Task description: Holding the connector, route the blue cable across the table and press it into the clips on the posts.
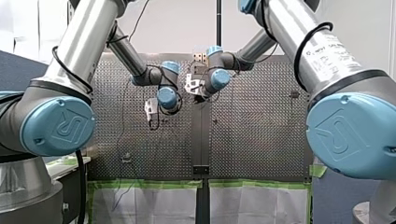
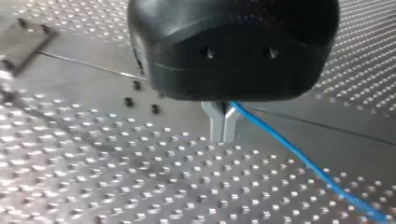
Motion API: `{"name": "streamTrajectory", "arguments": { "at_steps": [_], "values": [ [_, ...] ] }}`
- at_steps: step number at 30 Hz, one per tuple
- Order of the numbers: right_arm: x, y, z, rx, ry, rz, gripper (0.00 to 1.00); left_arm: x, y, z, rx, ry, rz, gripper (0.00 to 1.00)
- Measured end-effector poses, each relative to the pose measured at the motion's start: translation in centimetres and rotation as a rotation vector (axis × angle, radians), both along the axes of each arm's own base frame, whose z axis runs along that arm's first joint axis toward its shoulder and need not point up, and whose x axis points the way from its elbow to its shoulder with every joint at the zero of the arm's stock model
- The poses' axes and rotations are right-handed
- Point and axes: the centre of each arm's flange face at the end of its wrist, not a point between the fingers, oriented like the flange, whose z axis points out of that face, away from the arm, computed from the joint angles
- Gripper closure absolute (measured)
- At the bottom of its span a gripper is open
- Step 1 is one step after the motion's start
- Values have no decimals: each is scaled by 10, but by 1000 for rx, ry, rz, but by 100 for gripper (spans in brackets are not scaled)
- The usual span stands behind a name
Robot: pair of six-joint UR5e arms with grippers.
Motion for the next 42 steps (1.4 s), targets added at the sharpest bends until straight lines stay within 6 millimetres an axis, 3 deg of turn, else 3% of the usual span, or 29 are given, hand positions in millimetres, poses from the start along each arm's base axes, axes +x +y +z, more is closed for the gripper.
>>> {"name": "streamTrajectory", "arguments": {
  "at_steps": [11,23,28,35,38,42],
  "values": [
    [-13,29,76,-53,-40,14,100,-16,12,61,-14,-53,28,100],
    [-32,55,140,-116,-99,18,100,-27,21,125,-43,-143,52,100],
    [-35,58,149,-126,-109,17,100,-32,24,156,-73,-201,23,100],
    [-40,53,142,-115,-100,5,100,-43,30,199,-106,-288,-4,100],
    [-42,50,139,-112,-98,0,100,-43,29,204,-111,-304,-21,100],
    [-44,47,138,-112,-96,-6,100,-40,24,197,-106,-289,-52,100]
  ]
}}
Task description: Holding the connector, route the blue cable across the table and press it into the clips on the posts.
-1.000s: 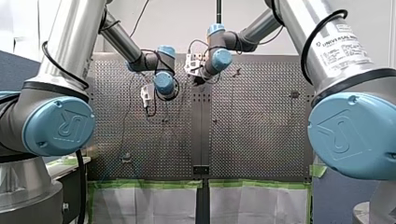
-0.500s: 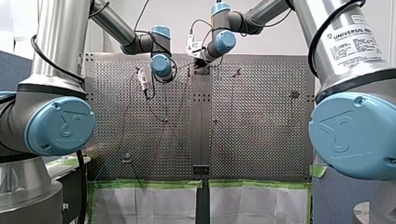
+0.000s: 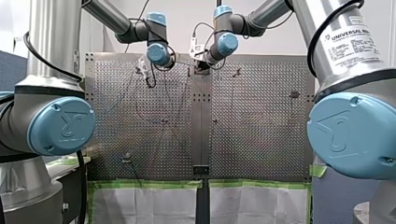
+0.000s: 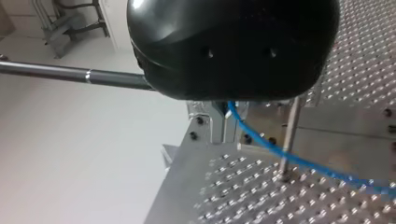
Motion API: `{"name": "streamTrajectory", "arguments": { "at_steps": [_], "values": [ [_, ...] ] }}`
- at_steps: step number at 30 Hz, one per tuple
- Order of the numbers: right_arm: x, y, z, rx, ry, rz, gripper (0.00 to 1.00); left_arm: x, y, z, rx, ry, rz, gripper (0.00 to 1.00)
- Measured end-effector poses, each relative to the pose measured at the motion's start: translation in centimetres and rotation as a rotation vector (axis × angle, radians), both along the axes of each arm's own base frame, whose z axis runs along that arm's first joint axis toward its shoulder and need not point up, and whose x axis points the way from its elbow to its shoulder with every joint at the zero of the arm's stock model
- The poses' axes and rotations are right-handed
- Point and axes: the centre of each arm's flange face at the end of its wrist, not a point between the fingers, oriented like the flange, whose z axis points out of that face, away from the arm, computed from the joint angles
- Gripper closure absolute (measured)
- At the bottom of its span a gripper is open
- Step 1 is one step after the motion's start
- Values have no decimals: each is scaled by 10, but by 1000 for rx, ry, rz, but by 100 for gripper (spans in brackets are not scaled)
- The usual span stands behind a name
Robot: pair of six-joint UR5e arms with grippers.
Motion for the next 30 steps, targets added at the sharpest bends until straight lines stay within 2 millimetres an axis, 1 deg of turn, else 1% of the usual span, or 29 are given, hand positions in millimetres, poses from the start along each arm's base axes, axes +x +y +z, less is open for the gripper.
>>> {"name": "streamTrajectory", "arguments": {
  "at_steps": [4,10,15,21,27,30],
  "values": [
    [-3,-4,0,0,-1,-7,100,4,-6,-15,21,36,-21,100],
    [-6,-9,0,0,-2,-15,100,13,-8,-32,41,59,-20,100],
    [-10,-14,-1,1,-1,-23,100,20,-8,-35,38,47,-21,100],
    [-14,-23,-5,9,-7,-22,100,35,-15,-43,37,41,-51,100],
    [-18,-32,-9,12,-12,-23,100,50,-14,-33,5,5,-43,100],
    [-19,-37,-11,15,-20,-18,100,58,-13,-35,7,13,-39,100]
  ]
}}
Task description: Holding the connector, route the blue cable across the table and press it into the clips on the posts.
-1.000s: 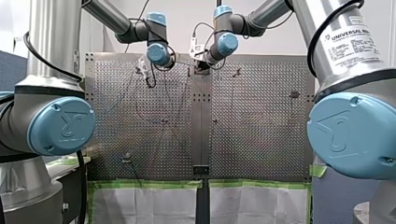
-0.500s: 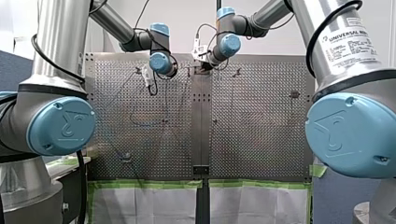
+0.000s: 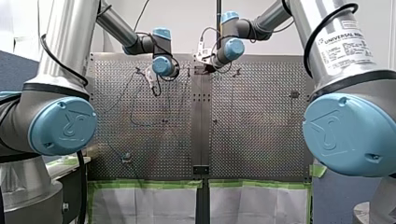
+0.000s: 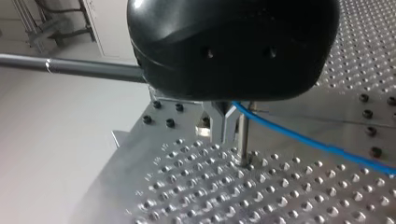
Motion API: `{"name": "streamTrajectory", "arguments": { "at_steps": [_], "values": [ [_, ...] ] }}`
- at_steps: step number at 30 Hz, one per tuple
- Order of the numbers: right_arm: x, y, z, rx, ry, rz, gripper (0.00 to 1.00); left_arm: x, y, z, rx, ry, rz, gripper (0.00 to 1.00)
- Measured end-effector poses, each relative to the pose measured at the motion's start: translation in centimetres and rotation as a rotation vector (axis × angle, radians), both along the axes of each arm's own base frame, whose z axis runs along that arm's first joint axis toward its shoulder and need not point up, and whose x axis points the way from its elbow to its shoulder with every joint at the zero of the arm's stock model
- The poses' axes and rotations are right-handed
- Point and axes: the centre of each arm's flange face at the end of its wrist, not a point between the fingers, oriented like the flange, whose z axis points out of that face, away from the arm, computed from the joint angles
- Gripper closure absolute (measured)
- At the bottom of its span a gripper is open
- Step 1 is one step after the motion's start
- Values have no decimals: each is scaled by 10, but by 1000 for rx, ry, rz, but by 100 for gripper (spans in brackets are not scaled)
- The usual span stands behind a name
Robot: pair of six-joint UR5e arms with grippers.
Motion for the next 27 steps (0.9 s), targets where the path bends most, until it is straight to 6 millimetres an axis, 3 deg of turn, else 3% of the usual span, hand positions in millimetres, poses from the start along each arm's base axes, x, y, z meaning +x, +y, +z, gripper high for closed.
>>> {"name": "streamTrajectory", "arguments": {
  "at_steps": [10,27],
  "values": [
    [-7,-20,-7,5,-23,7,100,34,-8,-24,14,39,2,100],
    [-28,-69,-19,24,-51,-15,100,59,5,-7,5,21,31,100]
  ]
}}
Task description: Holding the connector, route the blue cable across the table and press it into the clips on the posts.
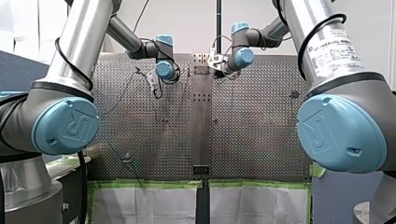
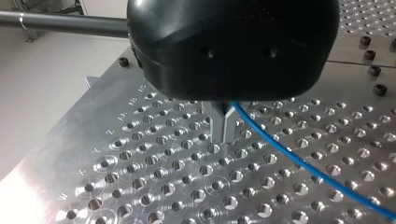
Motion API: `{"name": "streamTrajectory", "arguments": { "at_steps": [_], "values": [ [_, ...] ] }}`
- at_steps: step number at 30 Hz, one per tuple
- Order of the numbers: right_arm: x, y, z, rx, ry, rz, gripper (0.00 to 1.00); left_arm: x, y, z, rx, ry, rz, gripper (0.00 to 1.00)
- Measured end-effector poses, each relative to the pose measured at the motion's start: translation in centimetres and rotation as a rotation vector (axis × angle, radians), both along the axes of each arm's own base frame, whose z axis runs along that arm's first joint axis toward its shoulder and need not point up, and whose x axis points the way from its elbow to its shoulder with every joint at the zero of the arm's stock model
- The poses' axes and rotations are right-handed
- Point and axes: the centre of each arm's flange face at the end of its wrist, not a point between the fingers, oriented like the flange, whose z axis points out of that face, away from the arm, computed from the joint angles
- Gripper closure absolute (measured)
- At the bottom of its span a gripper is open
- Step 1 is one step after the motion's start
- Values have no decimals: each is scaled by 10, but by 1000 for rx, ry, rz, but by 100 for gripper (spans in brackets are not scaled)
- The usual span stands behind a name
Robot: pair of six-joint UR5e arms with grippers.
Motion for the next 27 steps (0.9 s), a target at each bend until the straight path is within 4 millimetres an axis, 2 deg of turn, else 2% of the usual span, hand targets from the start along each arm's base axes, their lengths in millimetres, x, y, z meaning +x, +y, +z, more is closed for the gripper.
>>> {"name": "streamTrajectory", "arguments": {
  "at_steps": [12,14,15,16,17,18,19,20,21,22,27],
  "values": [
    [-6,-6,0,-2,2,-4,100,-2,-1,-2,6,22,-6,100],
    [-6,-6,0,-2,3,-4,100,-3,-2,-3,7,25,-8,64],
    [-6,-6,0,-2,3,-4,100,-4,-2,-3,6,28,-9,64],
    [-6,-6,0,-2,3,-4,100,-5,-3,-4,7,35,-10,53],
    [-7,-6,0,-2,3,-4,100,-6,-4,-5,8,42,-11,36],
    [-7,-6,1,-3,3,-4,100,-7,-4,-5,10,50,-12,36],
    [-7,-6,1,-3,3,-4,100,-8,-5,-6,13,60,-13,25],
    [-7,-6,1,-3,3,-4,100,-10,-5,-7,15,68,-12,6],
    [-7,-6,1,-3,3,-4,100,-11,-5,-8,17,77,-11,6],
    [-7,-6,1,-4,3,-4,100,-12,-5,-9,20,88,-10,0],
    [-7,-4,4,-7,3,-3,100,-20,-5,-12,44,130,-7,0]
  ]
}}
